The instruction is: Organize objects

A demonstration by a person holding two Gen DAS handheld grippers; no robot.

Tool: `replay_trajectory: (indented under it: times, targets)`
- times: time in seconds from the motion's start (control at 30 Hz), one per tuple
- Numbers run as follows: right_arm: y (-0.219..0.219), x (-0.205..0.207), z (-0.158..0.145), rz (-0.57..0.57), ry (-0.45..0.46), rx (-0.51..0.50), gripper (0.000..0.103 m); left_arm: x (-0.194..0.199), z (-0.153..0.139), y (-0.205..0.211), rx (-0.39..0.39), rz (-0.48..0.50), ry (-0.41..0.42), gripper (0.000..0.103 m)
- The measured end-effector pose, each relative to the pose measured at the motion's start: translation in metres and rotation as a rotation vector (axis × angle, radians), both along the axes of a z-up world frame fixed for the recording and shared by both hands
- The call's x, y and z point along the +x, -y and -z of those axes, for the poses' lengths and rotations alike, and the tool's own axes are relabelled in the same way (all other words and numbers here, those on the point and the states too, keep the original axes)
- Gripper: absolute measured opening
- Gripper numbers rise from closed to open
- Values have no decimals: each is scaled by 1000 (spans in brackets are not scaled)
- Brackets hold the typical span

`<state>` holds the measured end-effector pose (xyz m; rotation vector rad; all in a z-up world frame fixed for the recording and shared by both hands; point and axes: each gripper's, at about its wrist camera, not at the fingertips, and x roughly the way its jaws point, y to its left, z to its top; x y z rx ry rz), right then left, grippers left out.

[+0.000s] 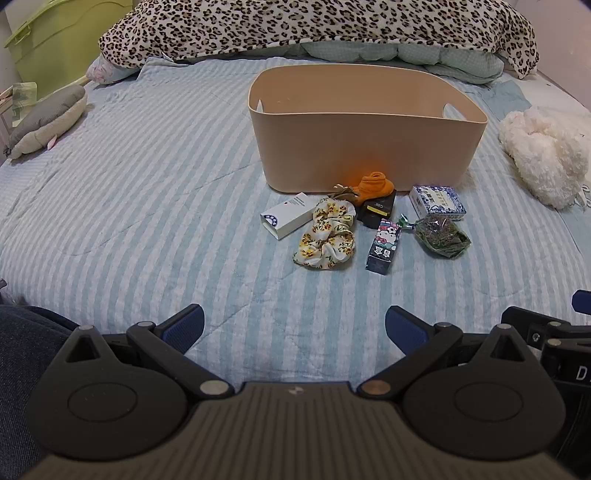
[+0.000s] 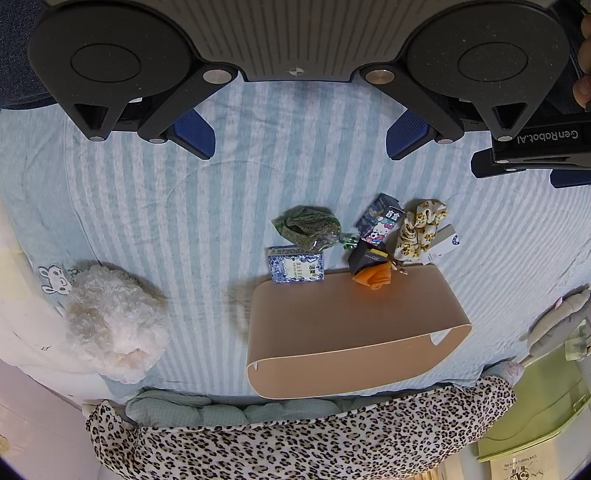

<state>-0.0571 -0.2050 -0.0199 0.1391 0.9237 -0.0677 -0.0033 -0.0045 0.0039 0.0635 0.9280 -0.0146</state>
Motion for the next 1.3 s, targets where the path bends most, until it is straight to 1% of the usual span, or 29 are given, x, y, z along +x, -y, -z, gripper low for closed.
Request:
replay_trajectory:
  times: [1.3]
  targets:
    - [-5,3,4,-7,-13,-8,101,2,5,-1,-5,5,-15,103]
